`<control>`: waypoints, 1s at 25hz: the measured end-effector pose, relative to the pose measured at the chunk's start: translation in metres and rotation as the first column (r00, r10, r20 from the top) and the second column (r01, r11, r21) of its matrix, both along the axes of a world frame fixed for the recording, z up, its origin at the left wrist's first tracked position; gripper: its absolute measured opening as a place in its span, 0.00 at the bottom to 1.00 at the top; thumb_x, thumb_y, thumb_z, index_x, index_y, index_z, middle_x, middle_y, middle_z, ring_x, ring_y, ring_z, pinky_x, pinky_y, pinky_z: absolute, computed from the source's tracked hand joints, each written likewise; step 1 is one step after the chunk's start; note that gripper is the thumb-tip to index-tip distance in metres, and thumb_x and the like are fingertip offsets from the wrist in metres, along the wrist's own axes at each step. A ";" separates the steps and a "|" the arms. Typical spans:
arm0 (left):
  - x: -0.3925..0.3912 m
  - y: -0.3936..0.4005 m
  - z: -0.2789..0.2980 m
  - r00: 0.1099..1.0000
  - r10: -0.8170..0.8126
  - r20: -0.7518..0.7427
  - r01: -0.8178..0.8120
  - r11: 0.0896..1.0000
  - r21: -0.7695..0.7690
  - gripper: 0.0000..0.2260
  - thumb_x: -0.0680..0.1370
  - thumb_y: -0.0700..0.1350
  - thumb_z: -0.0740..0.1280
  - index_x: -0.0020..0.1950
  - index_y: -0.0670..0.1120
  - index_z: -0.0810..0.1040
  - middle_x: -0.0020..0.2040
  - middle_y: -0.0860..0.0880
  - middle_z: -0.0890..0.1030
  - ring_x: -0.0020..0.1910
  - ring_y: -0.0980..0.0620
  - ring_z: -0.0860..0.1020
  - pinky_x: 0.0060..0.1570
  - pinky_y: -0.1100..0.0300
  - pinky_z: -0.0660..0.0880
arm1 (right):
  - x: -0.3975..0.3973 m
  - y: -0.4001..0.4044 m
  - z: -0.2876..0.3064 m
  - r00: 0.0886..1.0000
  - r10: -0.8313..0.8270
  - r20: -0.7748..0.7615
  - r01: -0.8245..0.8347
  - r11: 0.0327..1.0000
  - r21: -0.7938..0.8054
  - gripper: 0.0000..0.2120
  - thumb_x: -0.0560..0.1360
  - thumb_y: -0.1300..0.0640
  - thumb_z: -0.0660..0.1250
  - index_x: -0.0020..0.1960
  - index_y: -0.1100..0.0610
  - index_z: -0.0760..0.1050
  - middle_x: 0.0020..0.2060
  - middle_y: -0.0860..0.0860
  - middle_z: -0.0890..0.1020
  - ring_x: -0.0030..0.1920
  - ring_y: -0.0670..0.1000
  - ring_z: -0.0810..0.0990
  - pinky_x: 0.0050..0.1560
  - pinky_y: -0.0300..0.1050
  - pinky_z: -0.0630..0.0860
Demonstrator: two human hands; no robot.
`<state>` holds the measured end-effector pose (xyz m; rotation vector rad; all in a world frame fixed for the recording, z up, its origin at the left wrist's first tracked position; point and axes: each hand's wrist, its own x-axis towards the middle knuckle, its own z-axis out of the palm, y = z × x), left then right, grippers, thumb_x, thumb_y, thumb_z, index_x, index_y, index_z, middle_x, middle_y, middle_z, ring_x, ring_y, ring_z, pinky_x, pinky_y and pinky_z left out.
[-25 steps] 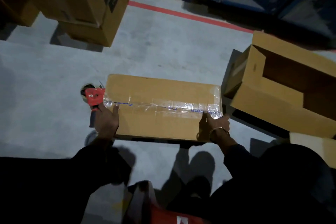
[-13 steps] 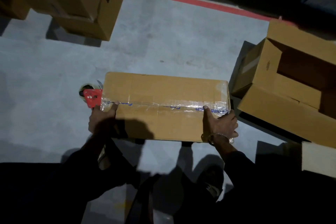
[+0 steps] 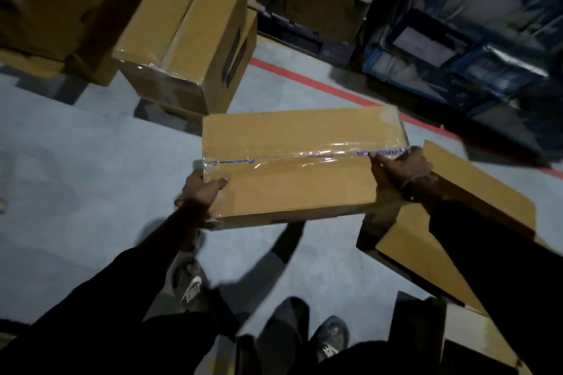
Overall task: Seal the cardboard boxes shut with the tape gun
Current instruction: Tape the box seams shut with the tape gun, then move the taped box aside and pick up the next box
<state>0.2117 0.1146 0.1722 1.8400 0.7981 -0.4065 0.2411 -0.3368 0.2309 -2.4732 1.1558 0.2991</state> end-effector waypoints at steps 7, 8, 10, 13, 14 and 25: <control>0.040 0.029 0.053 0.996 0.054 -0.068 -0.068 0.969 -0.237 0.08 0.71 0.35 0.80 0.47 0.39 0.84 0.35 0.47 0.85 0.34 0.49 0.84 0.31 0.60 0.79 | 0.156 0.040 0.076 0.997 0.056 -0.051 -0.052 0.995 0.081 0.63 0.50 0.20 0.75 0.72 0.57 0.63 0.71 0.62 0.71 0.71 0.67 0.69 0.70 0.64 0.68; 0.041 0.026 0.050 0.991 0.071 -0.115 -0.097 0.965 -0.244 0.11 0.69 0.36 0.81 0.48 0.39 0.84 0.37 0.44 0.85 0.34 0.46 0.84 0.30 0.59 0.79 | 0.171 0.045 0.081 0.996 0.065 -0.063 -0.064 0.998 0.024 0.60 0.55 0.22 0.75 0.74 0.57 0.63 0.72 0.63 0.68 0.73 0.67 0.66 0.71 0.64 0.66; 0.051 0.019 0.036 0.976 0.097 -0.194 -0.147 0.954 -0.262 0.16 0.67 0.40 0.83 0.50 0.41 0.82 0.40 0.44 0.84 0.37 0.45 0.83 0.35 0.55 0.81 | 0.209 0.059 0.090 0.998 0.011 -0.065 -0.012 1.000 -0.006 0.55 0.58 0.24 0.75 0.74 0.53 0.64 0.75 0.61 0.62 0.75 0.66 0.60 0.72 0.64 0.63; 0.070 0.004 -0.047 0.941 0.124 -0.313 -0.223 0.927 -0.302 0.38 0.50 0.55 0.88 0.56 0.44 0.82 0.51 0.47 0.87 0.48 0.45 0.86 0.55 0.46 0.83 | 0.305 0.035 0.027 0.992 0.037 -0.120 -0.041 0.999 -0.027 0.54 0.52 0.22 0.75 0.70 0.48 0.68 0.77 0.58 0.61 0.75 0.63 0.60 0.73 0.67 0.63; 0.072 -0.002 -0.104 0.934 0.150 -0.323 -0.253 0.918 -0.305 0.45 0.44 0.59 0.87 0.57 0.45 0.82 0.53 0.47 0.87 0.50 0.45 0.86 0.57 0.45 0.82 | 0.337 0.026 -0.001 0.984 0.084 -0.157 -0.090 0.995 -0.030 0.56 0.48 0.20 0.74 0.69 0.47 0.70 0.76 0.58 0.64 0.74 0.63 0.63 0.73 0.67 0.65; 0.232 -0.106 -0.227 0.757 0.586 -0.290 -0.653 0.656 -0.379 0.15 0.76 0.30 0.71 0.31 0.42 0.80 0.31 0.45 0.79 0.31 0.49 0.77 0.37 0.53 0.75 | 0.576 0.090 -0.168 0.820 0.551 -0.155 -0.570 0.813 -0.121 0.30 0.77 0.45 0.68 0.73 0.60 0.67 0.70 0.60 0.69 0.71 0.64 0.69 0.73 0.57 0.66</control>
